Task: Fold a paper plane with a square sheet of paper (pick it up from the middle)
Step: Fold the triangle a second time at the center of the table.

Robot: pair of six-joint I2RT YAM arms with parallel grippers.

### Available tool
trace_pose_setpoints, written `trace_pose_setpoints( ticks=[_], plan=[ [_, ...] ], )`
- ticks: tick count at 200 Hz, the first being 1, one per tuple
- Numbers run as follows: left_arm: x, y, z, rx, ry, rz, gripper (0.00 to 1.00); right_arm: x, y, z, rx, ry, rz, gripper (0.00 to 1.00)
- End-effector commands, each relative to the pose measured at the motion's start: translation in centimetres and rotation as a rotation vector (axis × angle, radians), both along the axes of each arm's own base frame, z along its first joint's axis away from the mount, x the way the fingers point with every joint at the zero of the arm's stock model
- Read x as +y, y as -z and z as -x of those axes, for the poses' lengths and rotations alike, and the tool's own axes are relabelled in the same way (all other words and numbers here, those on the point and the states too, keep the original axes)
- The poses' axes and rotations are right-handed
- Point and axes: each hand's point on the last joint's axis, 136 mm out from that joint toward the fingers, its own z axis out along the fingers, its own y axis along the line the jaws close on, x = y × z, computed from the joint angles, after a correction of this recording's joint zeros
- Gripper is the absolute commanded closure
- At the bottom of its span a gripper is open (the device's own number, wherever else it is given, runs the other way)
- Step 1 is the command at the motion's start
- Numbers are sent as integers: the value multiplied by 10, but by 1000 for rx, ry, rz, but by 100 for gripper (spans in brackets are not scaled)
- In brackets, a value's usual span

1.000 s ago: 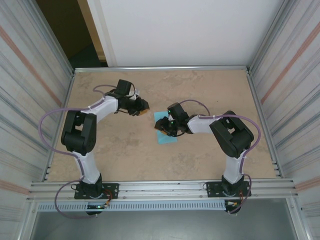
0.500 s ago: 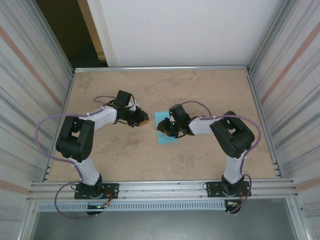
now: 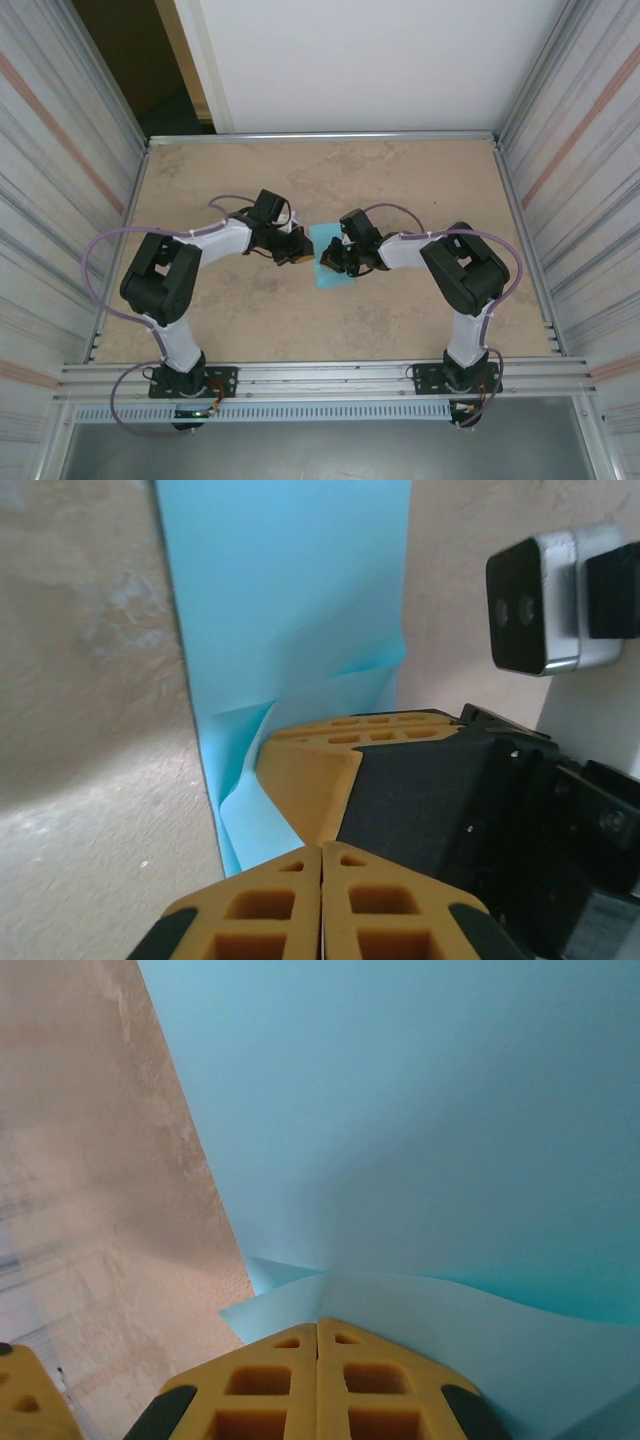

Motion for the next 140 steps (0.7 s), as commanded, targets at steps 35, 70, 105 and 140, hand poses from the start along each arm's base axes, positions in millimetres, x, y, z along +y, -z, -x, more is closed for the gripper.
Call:
trace_pose_setpoints(
  ticks=[35,70,105,140],
  plan=[
    [-10,14,-9,-14,40,-82,95,-20,37,20,124,19,112,100],
    [-8,25,-12,5,37,-135,98,-20,37,21,128,22,112,100],
    [-8,34,-12,20,42,-151,98,-20,37,20,127,22,109,100],
    [-6,40,-12,24,42,-179,98,-19,37,20,130,22,106,100]
  ],
)
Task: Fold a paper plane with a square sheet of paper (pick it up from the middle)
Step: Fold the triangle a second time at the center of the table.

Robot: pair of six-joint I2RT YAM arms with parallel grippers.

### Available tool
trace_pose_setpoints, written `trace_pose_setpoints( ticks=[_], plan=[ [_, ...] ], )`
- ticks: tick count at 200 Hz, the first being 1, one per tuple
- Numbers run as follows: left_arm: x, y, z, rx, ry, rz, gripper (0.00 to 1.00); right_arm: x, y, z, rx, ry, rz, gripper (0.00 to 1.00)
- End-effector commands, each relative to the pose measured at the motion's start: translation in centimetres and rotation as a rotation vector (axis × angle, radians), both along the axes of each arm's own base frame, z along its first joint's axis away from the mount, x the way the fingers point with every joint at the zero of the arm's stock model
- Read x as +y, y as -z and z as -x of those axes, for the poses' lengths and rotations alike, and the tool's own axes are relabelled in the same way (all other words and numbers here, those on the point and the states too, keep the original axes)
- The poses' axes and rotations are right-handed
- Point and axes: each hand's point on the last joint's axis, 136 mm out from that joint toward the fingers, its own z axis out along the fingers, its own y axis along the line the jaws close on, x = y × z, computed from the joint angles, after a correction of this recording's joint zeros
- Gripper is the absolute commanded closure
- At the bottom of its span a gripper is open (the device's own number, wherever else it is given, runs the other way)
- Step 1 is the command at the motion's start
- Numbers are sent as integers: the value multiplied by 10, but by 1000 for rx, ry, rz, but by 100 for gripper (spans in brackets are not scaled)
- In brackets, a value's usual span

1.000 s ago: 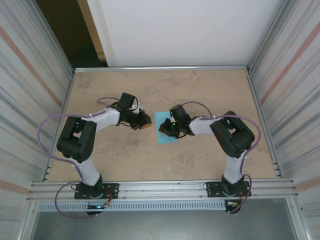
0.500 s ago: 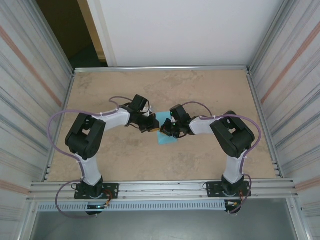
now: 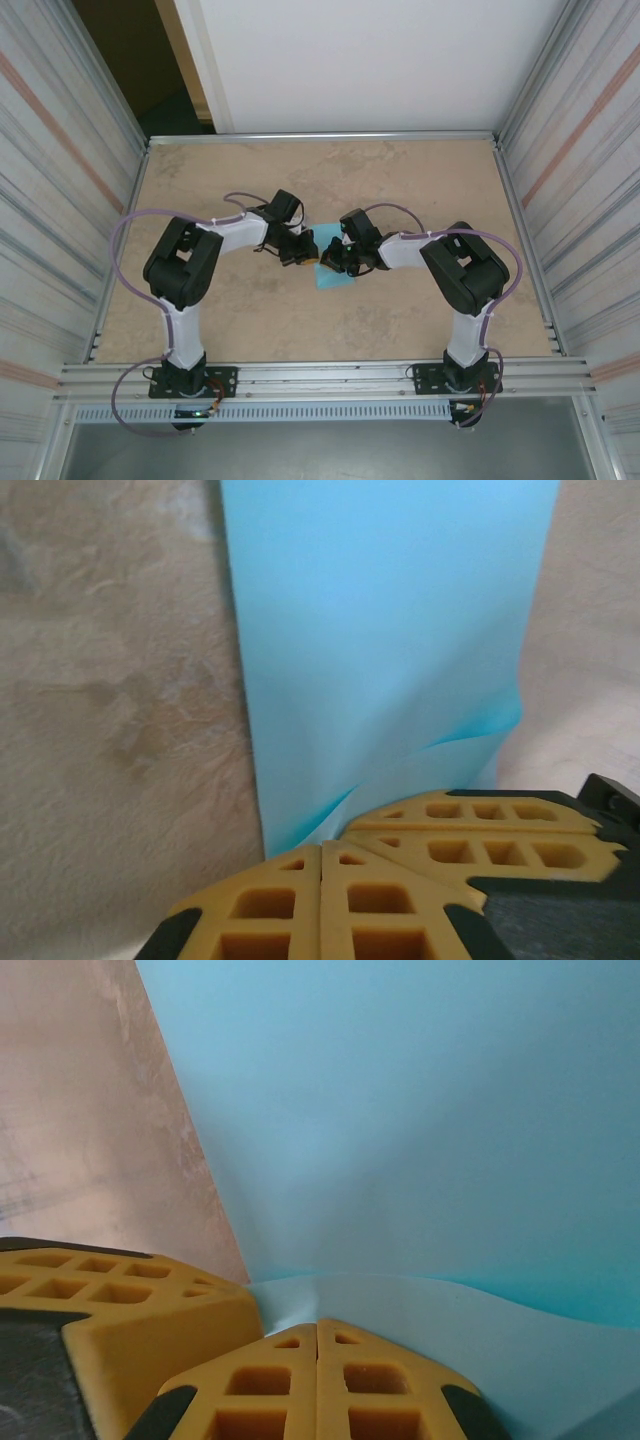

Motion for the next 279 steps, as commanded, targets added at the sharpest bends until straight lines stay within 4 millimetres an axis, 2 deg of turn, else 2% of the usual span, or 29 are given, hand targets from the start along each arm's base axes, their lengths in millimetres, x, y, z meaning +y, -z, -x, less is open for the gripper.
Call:
trace_pose_setpoints(
  ticks=[1,24,57,103,119,201,230,253,279],
  plan=[
    [0,2,-2,-13,18,-38,98,-19,36,20,123,24,107,100],
    [12,13,2,2,19,-104,98,-18,34,21,120,15,109,100],
    [16,22,6,25,22,-136,98,-15,23,18,97,-9,100,100],
    [23,32,11,56,29,-185,98,-6,-27,4,-18,-35,20,97],
    [24,33,12,56,35,-189,98,-10,-35,1,-48,-37,22,96],
    [21,31,10,56,48,-177,98,-27,3,2,14,-35,77,97],
    [18,26,8,47,52,-169,98,-39,22,9,57,-9,127,98],
    [11,10,1,19,60,-133,98,-48,38,16,87,12,157,100],
    [-6,-35,-6,-115,72,-18,98,-55,49,24,111,28,179,100]
  ],
)
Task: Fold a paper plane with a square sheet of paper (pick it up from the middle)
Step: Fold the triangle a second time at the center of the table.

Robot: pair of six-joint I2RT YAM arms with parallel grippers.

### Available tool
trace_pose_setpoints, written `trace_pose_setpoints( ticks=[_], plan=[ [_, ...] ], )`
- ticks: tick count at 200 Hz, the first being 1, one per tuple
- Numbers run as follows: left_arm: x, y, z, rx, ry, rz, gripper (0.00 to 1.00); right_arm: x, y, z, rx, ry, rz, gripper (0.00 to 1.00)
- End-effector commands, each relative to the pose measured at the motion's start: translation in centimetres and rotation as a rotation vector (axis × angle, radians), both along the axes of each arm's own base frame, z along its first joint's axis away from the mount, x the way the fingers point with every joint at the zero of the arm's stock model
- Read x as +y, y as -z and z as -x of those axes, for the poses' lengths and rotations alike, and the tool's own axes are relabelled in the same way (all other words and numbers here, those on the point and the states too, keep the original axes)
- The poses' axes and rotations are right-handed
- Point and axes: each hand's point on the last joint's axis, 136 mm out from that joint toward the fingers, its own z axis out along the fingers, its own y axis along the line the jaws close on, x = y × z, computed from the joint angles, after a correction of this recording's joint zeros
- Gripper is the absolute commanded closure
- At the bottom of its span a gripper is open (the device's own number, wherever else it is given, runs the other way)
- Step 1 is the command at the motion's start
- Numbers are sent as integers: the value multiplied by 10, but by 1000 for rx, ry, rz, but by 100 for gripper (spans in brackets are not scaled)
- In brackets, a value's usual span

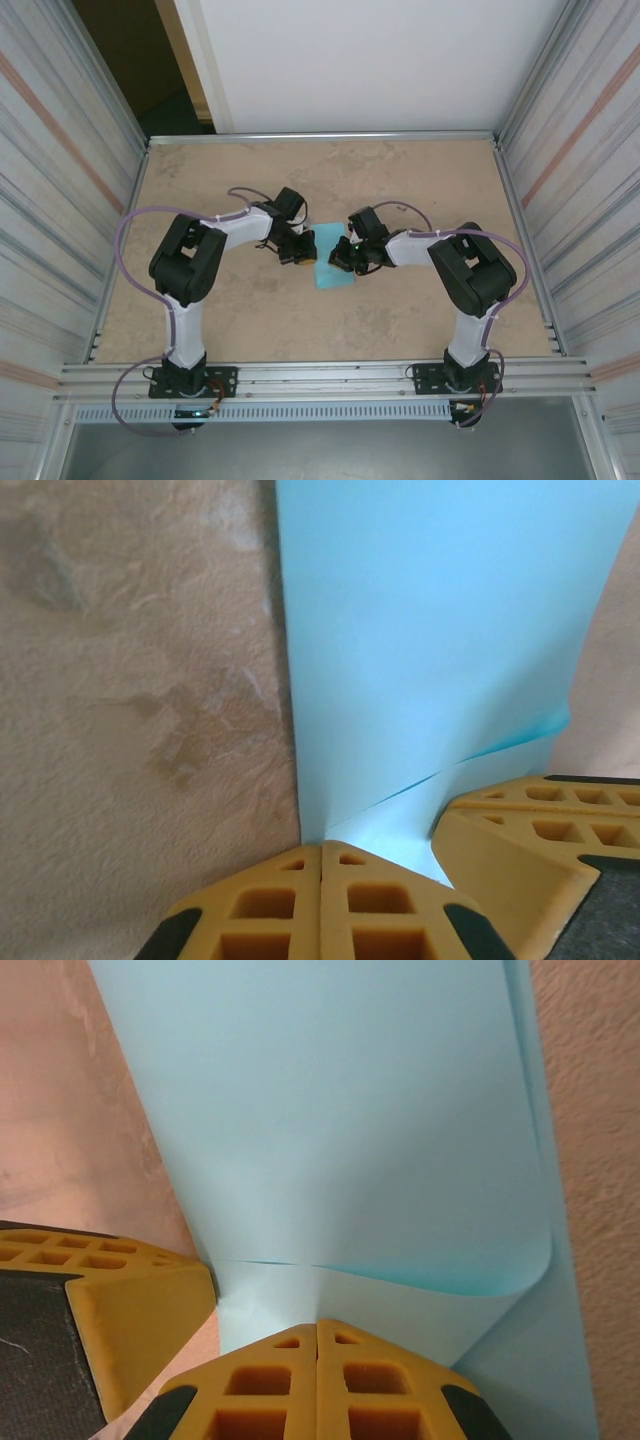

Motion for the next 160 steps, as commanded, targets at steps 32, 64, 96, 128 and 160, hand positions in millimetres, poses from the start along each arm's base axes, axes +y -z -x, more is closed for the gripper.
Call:
trace_pose_setpoints(
  ticks=[32,64,96,128,160],
  plan=[
    [-22,-64,11,-142,42,183,97,-34,53,28,131,60,144,100],
    [-29,-50,36,-52,46,230,97,-35,55,30,145,74,146,100],
    [-35,-37,49,-13,67,216,97,-36,58,32,162,92,143,100],
    [-40,-26,55,10,77,205,97,-36,59,33,173,99,138,100],
    [-43,-18,52,19,78,194,97,-36,60,34,178,101,138,100]
  ],
)
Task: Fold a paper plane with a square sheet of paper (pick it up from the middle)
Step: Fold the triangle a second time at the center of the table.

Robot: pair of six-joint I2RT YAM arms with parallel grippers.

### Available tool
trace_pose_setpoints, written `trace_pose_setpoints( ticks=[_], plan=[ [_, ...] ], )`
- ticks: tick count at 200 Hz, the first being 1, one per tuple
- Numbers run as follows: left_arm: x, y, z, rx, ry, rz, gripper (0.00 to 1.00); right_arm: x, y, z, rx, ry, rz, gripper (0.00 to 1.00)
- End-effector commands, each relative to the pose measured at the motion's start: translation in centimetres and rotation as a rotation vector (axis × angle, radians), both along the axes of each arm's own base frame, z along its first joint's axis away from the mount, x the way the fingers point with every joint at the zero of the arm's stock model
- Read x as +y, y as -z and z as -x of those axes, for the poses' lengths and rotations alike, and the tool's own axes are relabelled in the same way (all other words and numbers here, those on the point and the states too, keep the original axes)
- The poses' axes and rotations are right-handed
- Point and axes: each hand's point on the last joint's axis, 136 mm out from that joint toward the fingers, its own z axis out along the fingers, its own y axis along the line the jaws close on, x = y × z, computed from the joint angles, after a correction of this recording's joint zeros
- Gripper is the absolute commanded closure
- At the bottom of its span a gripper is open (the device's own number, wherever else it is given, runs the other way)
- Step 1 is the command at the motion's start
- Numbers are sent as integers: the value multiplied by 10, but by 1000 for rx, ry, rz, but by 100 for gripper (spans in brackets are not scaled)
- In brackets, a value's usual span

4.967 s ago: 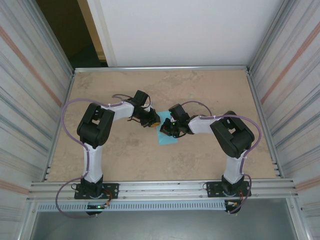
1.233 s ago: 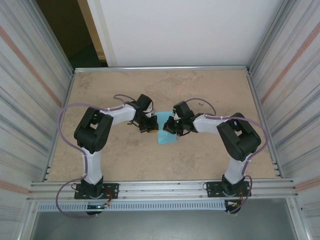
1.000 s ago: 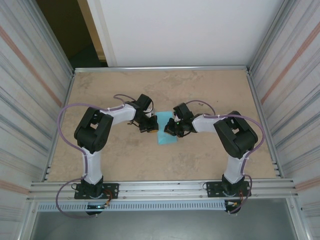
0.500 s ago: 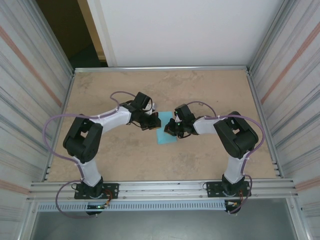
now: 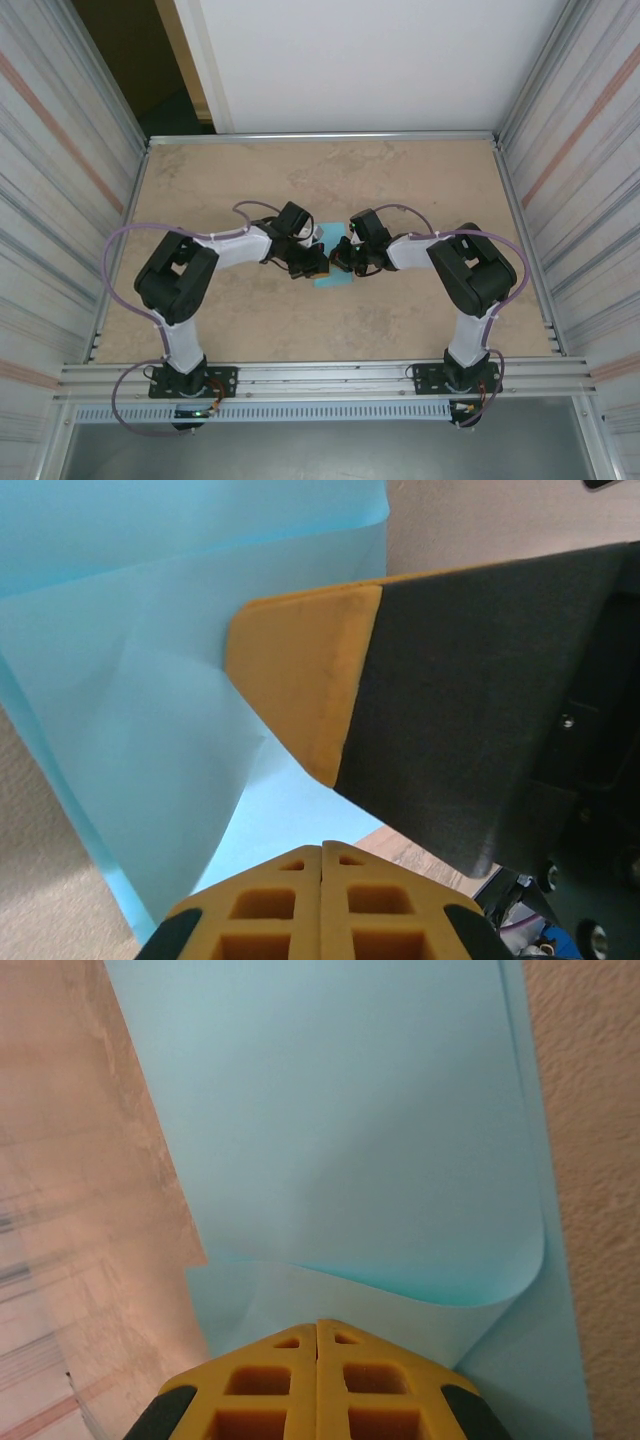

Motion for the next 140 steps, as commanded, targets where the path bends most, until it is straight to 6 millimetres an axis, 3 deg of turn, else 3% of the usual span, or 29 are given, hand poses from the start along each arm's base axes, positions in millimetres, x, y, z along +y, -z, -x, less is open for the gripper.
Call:
trace_pose_setpoints(
  ticks=[1,140],
  plan=[
    [-6,5,-1,20,5,8,97,-38,60,37,188,52,181,100],
    [12,25,1,11,26,-99,97,-43,67,41,208,56,195,100]
  ],
)
